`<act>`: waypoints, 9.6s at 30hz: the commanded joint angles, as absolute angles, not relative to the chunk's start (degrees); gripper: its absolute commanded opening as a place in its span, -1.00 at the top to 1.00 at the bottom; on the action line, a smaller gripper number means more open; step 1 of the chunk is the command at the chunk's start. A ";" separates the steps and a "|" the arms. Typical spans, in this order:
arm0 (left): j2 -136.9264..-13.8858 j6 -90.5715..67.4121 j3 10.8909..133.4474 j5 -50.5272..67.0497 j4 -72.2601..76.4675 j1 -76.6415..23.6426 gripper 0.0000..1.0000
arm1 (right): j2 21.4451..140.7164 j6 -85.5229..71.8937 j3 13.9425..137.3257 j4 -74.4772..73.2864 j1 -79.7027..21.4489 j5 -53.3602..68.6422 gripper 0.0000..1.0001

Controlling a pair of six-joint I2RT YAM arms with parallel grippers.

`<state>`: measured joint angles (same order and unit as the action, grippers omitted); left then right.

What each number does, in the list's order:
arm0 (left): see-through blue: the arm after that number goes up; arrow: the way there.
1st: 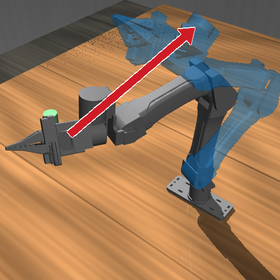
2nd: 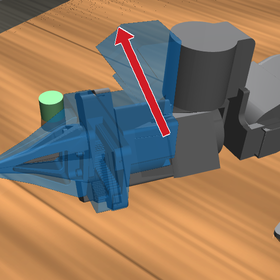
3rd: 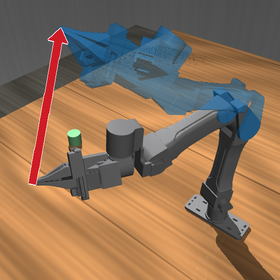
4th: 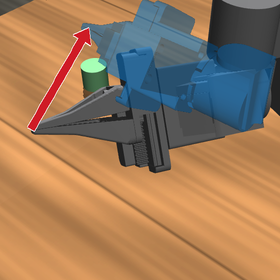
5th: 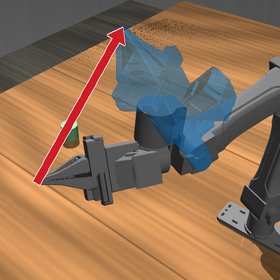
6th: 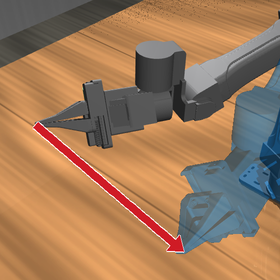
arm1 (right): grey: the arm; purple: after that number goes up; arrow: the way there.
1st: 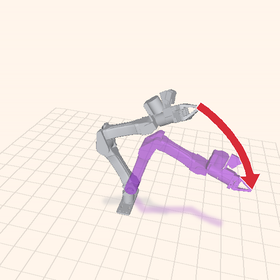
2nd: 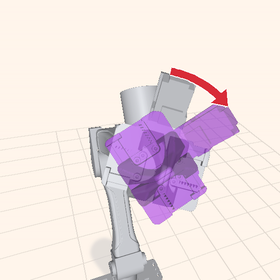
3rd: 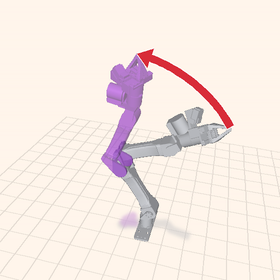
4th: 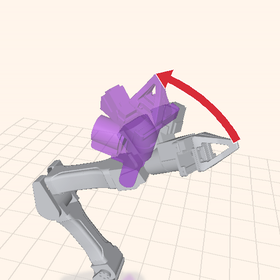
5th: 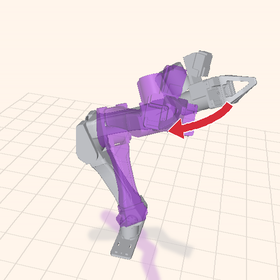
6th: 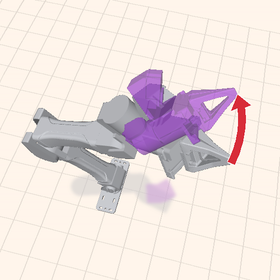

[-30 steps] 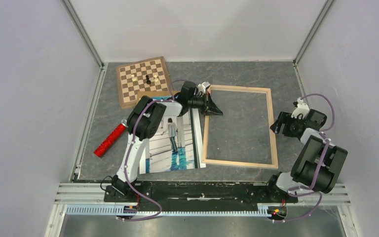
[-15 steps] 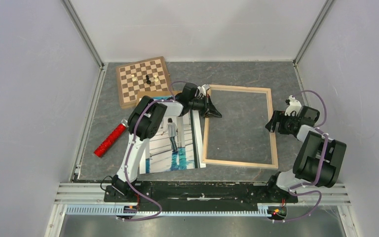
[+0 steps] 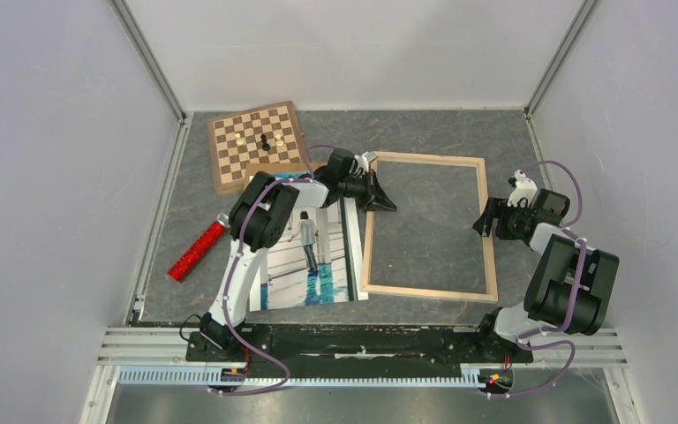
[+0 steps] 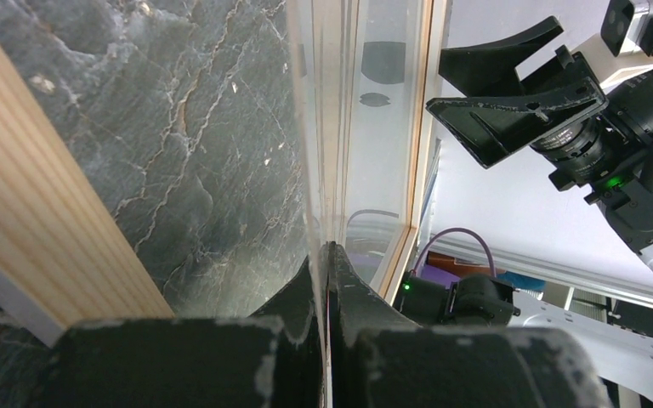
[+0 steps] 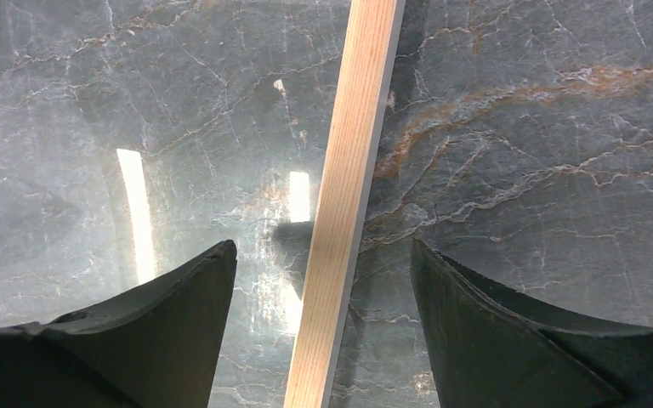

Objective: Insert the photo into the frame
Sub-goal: Move the photo frame to the center of the board.

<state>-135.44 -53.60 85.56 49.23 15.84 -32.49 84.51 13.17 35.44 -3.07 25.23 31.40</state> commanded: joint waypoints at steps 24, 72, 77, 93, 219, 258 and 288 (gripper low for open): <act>-129.99 -44.91 85.59 49.51 18.80 -33.13 0.95 | 83.96 13.70 35.82 -3.77 24.79 30.94 -0.54; -129.93 -36.67 90.76 42.96 2.40 -34.10 0.95 | 80.79 17.05 36.87 -7.71 24.79 30.94 -0.55; -129.38 -35.68 91.67 43.06 0.96 -34.02 0.95 | 80.26 17.57 40.02 -9.97 25.37 30.98 -0.58; -128.67 -36.53 93.60 44.30 0.67 -33.85 0.95 | 77.62 18.51 45.85 -15.08 29.90 34.80 -0.61; -132.61 -47.35 82.40 43.94 18.07 -35.07 0.95 | 94.92 29.08 54.60 -10.29 -7.69 20.69 -0.55; -132.26 -46.10 83.41 44.30 15.11 -35.07 0.24 | 98.35 28.32 53.97 -10.28 -8.14 17.79 -0.53; -125.71 -33.22 89.58 36.38 -7.63 -34.19 -0.46 | 98.00 28.47 53.45 -10.90 -8.06 16.33 -0.51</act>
